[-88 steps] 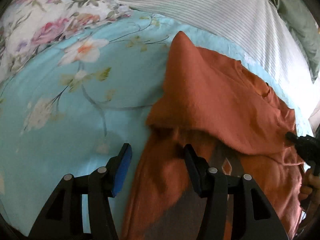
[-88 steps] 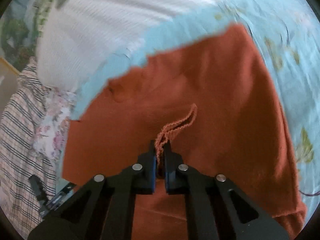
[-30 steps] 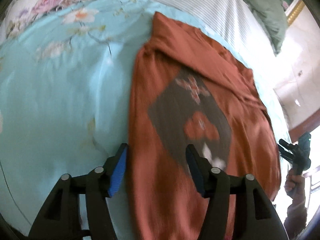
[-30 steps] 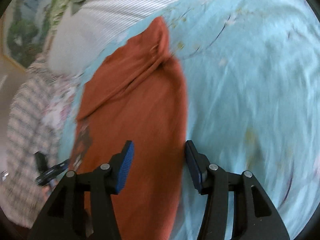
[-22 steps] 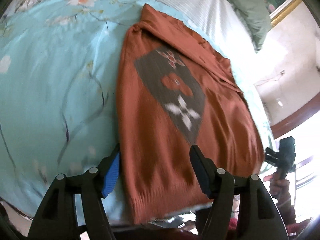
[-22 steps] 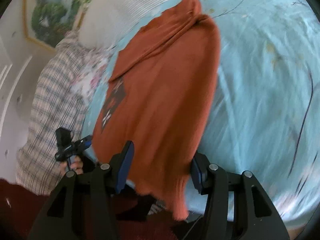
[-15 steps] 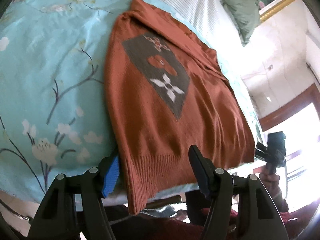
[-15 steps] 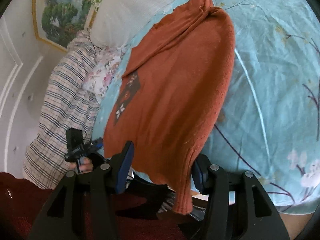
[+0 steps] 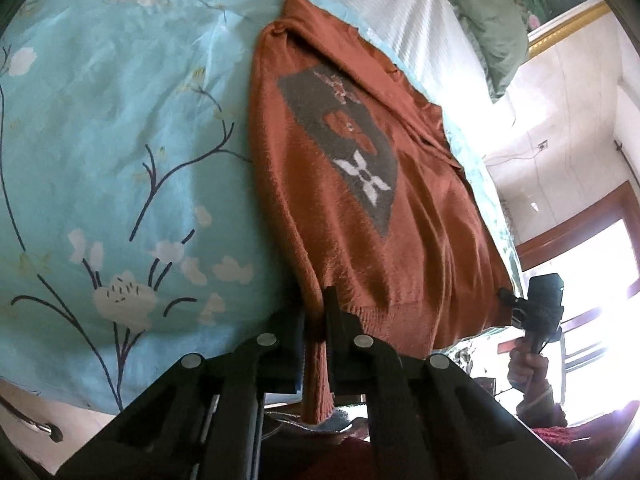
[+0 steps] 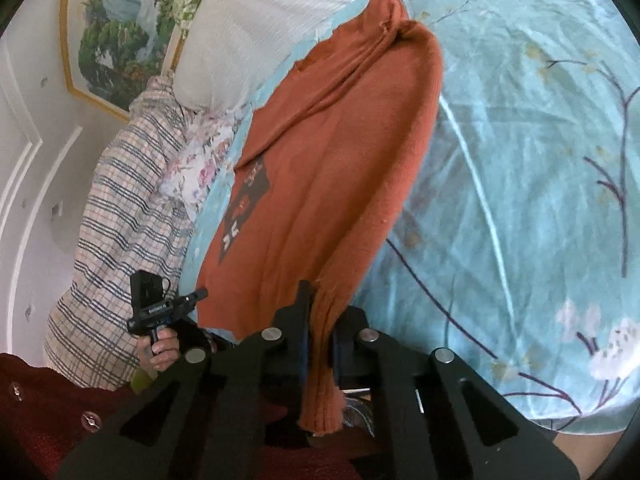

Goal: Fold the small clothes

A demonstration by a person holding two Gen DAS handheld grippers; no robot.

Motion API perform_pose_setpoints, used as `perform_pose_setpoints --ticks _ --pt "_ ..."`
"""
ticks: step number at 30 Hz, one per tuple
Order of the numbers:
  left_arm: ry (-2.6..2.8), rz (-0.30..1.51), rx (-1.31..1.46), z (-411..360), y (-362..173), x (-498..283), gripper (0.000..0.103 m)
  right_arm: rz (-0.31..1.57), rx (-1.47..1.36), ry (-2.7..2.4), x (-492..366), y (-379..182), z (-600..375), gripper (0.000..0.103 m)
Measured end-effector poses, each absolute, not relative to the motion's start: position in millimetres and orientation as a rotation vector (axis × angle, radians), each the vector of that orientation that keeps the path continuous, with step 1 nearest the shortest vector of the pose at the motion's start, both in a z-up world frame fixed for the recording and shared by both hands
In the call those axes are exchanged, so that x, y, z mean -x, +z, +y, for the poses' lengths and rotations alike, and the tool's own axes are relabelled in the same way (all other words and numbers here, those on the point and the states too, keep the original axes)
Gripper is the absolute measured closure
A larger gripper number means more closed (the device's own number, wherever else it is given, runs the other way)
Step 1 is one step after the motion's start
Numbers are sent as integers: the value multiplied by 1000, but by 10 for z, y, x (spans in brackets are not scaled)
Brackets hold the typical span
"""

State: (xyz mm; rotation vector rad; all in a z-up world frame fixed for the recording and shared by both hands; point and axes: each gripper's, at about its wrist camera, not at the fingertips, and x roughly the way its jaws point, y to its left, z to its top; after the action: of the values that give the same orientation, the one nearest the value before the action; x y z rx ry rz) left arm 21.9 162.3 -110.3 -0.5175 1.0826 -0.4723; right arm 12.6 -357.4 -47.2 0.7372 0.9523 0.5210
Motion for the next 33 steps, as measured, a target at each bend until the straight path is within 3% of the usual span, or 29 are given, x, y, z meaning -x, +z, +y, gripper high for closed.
perform_pose_setpoints --ticks 18,33 --pt "-446 809 628 1622 -239 -409 99 725 -758 563 -606 230 -3759 95" --pt "-243 678 543 1417 215 -2258 99 722 -643 362 -2646 408 -4066 95"
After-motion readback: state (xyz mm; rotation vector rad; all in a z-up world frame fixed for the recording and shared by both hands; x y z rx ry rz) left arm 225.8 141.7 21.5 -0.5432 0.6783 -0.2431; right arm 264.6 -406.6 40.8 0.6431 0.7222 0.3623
